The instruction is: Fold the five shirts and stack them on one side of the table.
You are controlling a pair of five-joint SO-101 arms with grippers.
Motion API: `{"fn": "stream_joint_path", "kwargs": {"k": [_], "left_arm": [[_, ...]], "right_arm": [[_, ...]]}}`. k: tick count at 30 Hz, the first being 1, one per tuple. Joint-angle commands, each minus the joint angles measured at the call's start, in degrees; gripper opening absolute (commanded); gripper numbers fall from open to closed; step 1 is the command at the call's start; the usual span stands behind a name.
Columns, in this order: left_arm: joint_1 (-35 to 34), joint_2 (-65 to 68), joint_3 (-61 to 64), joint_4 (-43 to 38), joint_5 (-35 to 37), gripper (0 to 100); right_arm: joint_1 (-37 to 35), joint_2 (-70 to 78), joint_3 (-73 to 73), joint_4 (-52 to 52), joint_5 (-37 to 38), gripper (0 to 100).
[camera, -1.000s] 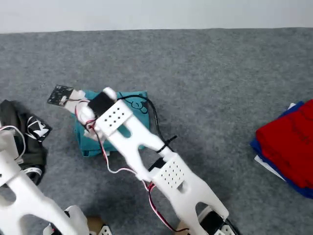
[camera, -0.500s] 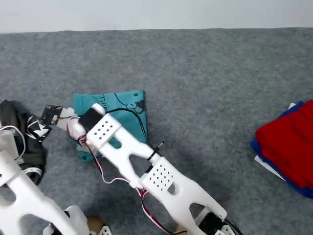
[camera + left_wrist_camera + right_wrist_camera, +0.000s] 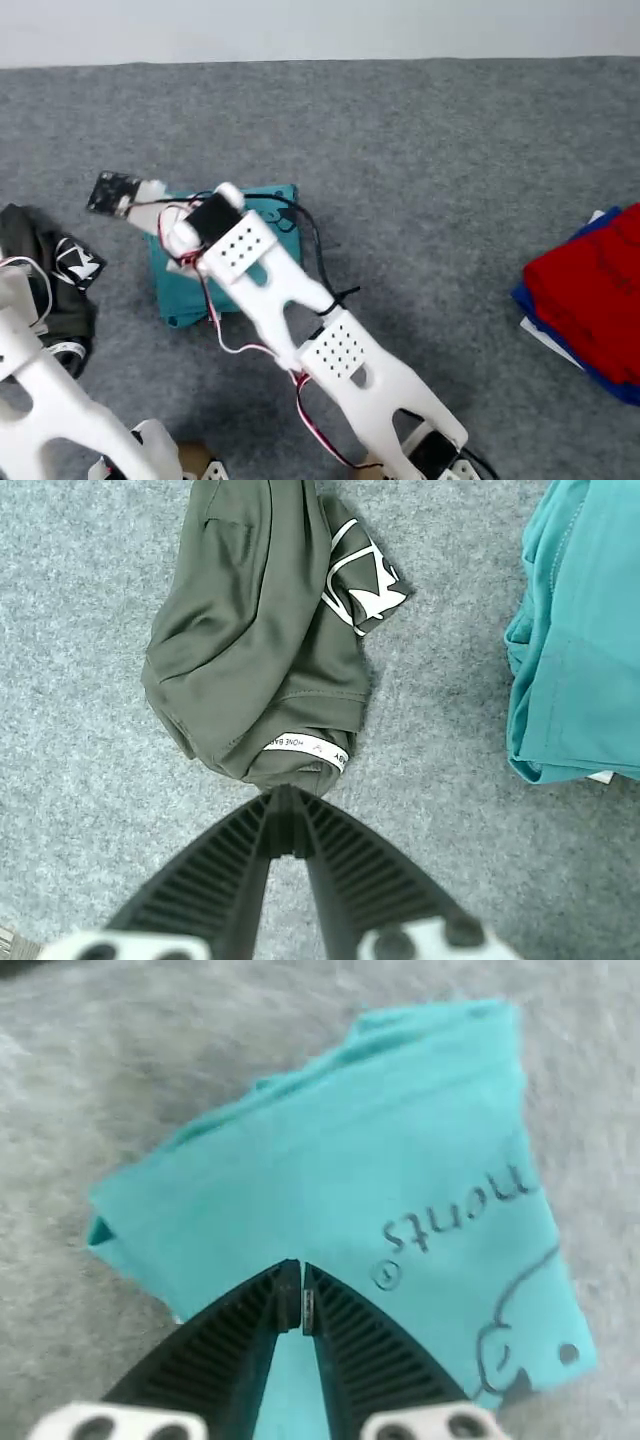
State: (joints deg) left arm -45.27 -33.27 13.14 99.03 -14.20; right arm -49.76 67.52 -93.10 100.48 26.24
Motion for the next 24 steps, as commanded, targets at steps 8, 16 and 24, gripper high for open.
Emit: {"fn": "stream_joint_path", "kwargs": {"k": [8,16,24], "left_arm": [[-0.53,-0.97,-1.63,-0.09,0.26,0],[-0.26,-0.88,-1.54,0.09,0.00,0],[-0.18,-0.88,-1.63,-0.09,-0.09,0]], "right_arm": [[10.68,-4.62,-1.93,2.07,-29.98,17.0],[10.95,-4.53,-1.85,1.98,-44.13,27.7],[9.80,1.54,-1.93,1.80,-56.70,27.7]]}}
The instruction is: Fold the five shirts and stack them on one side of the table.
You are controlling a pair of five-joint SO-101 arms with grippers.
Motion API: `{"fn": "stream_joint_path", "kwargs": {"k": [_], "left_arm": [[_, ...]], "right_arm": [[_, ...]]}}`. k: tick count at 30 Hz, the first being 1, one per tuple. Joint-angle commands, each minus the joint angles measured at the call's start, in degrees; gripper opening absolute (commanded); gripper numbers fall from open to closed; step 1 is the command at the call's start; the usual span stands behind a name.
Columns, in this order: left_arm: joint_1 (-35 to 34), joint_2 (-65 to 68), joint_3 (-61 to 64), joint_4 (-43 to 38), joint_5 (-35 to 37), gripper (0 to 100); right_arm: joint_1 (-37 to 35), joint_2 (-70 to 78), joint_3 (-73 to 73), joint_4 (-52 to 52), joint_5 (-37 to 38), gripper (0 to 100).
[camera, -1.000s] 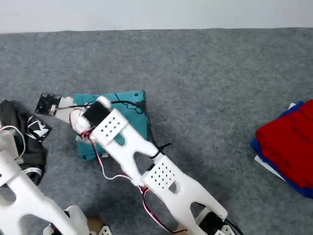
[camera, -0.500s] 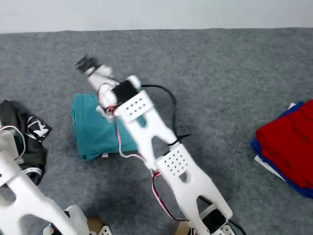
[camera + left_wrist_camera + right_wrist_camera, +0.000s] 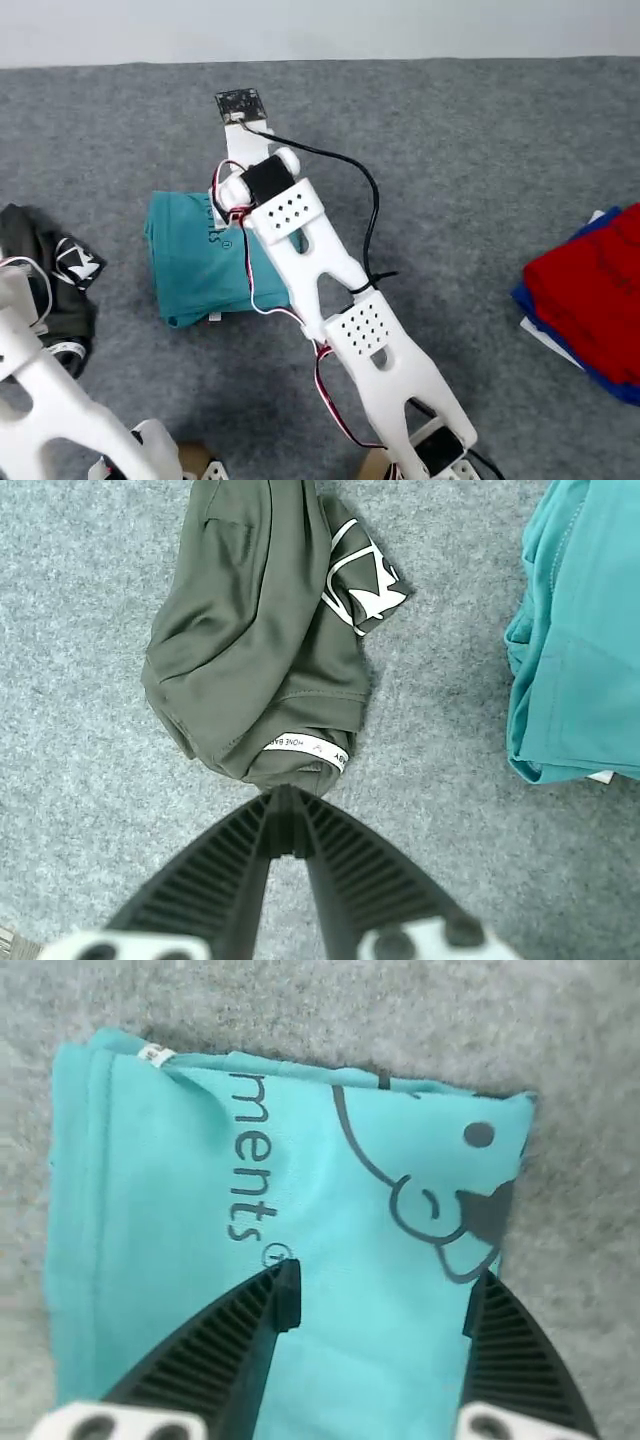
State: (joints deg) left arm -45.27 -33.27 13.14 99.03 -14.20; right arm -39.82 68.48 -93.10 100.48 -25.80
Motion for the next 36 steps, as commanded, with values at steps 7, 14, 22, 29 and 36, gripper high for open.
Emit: {"fn": "stream_joint_path", "kwargs": {"k": [7,14,22,29,36], "left_arm": [[-0.18,-1.14,-1.63,0.00,-0.09,0],[-0.18,-1.23,-1.63,0.09,-0.09,0],[-0.18,-1.23,-1.63,0.09,-0.09,0],[-0.18,-1.14,-1.63,-0.18,-0.09,0],[-0.18,-0.88,-1.63,-0.35,-0.18,0]], "right_arm": [[-0.13,5.05,-2.02,0.57,-7.03,27.8],[0.40,10.42,-1.93,-3.12,-9.23,30.8],[0.40,12.70,-2.29,-2.77,-11.08,31.4],[0.48,12.70,-2.37,-0.22,-7.30,7.0],[4.35,12.53,-2.37,2.07,-4.57,1.0]]}}
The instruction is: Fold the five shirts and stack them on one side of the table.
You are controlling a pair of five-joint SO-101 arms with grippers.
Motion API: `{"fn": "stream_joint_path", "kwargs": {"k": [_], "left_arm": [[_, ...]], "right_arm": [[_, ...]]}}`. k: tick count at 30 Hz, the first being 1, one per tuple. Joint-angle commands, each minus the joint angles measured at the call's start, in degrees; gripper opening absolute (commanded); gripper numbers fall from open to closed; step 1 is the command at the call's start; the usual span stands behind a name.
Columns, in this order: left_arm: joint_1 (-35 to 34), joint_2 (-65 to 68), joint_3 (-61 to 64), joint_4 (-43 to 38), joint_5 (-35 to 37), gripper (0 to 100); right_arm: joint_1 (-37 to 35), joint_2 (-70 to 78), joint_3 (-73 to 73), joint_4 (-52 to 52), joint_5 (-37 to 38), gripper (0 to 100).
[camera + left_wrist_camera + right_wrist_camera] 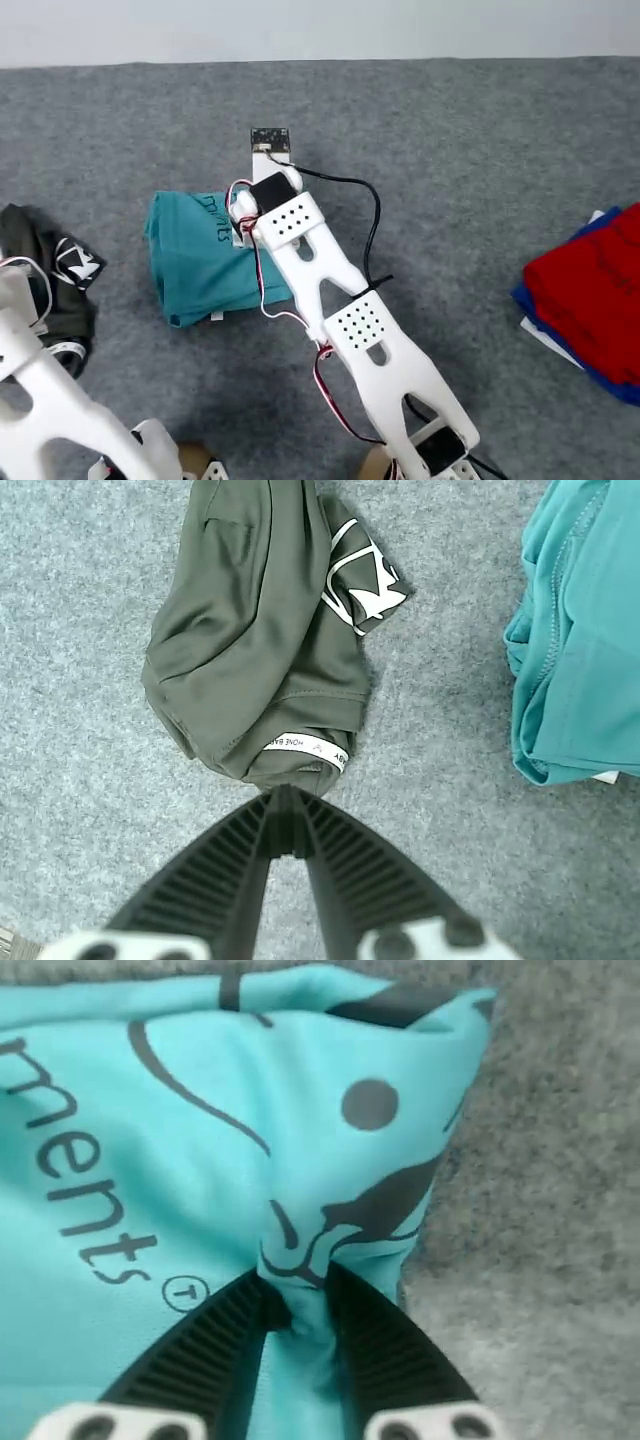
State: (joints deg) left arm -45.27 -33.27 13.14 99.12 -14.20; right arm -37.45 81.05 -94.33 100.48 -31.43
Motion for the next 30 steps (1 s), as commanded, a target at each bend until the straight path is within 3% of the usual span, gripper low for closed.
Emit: {"fn": "stream_joint_path", "kwargs": {"k": [1,6,15,24,27,30], "left_arm": [[-0.18,-0.88,-1.63,-0.44,-0.18,0],[-0.18,-0.88,-1.71,-0.44,-0.18,0],[-0.18,-0.88,-1.71,-0.44,-0.18,0],[-0.18,-0.88,-1.71,-0.09,-0.18,0],[-0.18,-0.97,-1.71,0.00,-0.18,0],[-0.18,-1.23,-1.63,0.09,-0.18,0]], "right_arm": [[2.95,-0.75,-1.14,2.07,1.14,1.0],[9.71,-7.69,-1.14,2.07,8.97,1.0],[20.35,-12.00,-0.79,-3.91,44.66,1.0],[25.89,-6.20,-0.70,-16.13,75.87,1.0],[26.59,-3.47,-1.49,-16.75,76.75,2.9],[26.95,-4.44,-2.29,-13.85,66.64,12.8]]}}
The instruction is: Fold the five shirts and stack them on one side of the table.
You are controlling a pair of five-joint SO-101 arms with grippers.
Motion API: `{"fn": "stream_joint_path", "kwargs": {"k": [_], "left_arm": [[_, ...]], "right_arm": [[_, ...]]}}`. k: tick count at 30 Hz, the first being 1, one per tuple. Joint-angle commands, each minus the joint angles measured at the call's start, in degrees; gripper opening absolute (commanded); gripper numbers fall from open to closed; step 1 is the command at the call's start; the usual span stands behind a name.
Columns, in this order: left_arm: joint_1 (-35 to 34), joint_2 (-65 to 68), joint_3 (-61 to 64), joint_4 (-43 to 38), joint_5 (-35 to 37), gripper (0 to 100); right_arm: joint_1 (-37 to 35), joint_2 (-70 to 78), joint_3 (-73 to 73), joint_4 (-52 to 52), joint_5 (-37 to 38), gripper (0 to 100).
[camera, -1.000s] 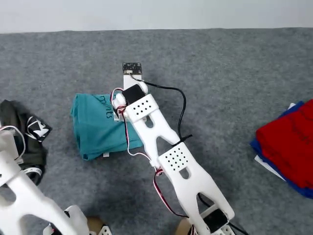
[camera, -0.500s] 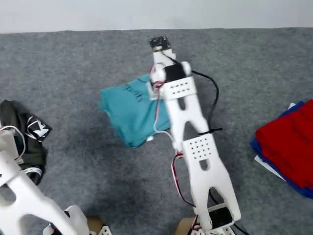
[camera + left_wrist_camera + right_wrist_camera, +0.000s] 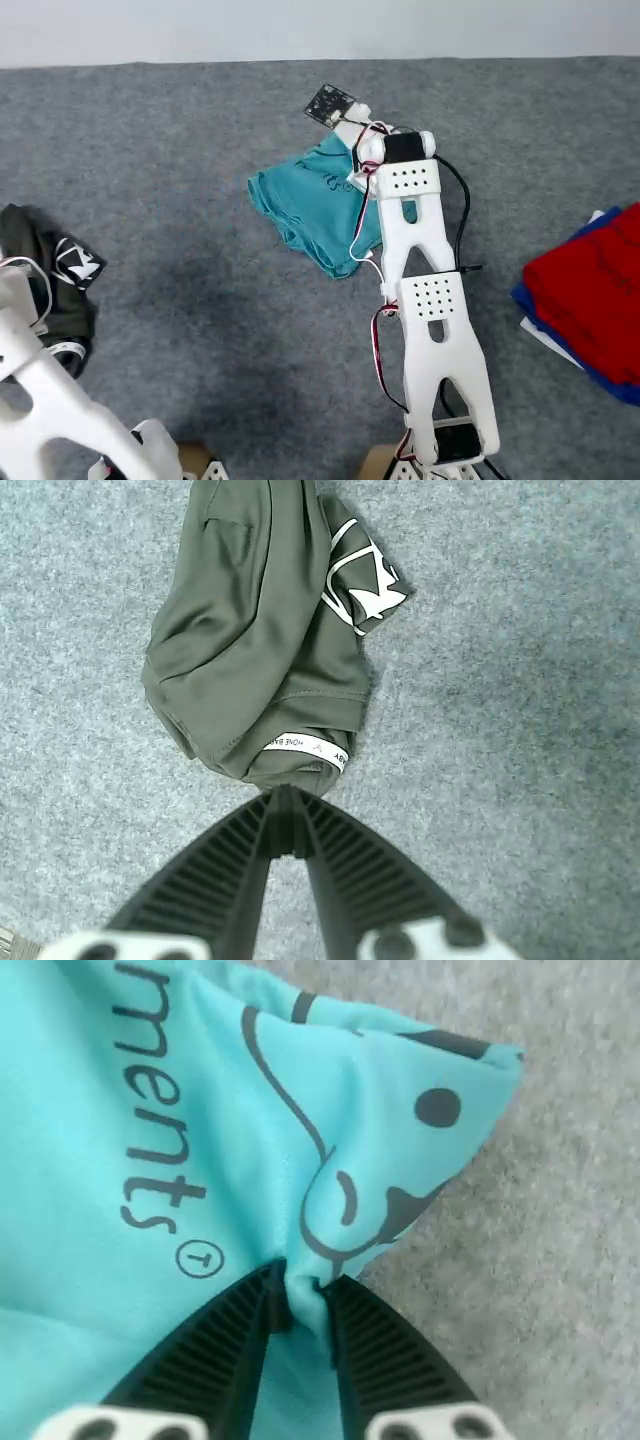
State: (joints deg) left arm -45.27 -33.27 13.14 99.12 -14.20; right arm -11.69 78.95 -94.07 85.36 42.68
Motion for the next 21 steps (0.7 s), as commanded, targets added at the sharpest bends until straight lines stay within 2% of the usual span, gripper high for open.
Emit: {"fn": "stream_joint_path", "kwargs": {"k": [1,3,5,12,17,21], "left_arm": [[-0.18,-1.23,-1.63,0.44,-0.18,0],[-0.18,-1.23,-1.63,0.88,-0.18,0],[-0.35,-1.23,-1.63,1.23,-0.18,0],[-0.18,-1.23,-1.63,1.23,-0.09,0],[-0.18,-1.14,-1.01,1.05,-0.09,0],[-0.09,-1.23,1.27,0.97,-0.18,0]], "right_arm": [[1.27,-3.56,-2.55,2.68,-13.19,17.2],[1.36,-5.76,-2.46,5.23,-24.44,25.1],[1.45,-8.13,-2.46,7.16,-32.35,29.2],[1.10,-17.80,-2.46,13.76,-51.25,29.2],[-1.45,-22.37,-2.37,17.63,-72.79,29.2],[-2.68,-24.22,0.88,17.45,-80.26,29.5]]}}
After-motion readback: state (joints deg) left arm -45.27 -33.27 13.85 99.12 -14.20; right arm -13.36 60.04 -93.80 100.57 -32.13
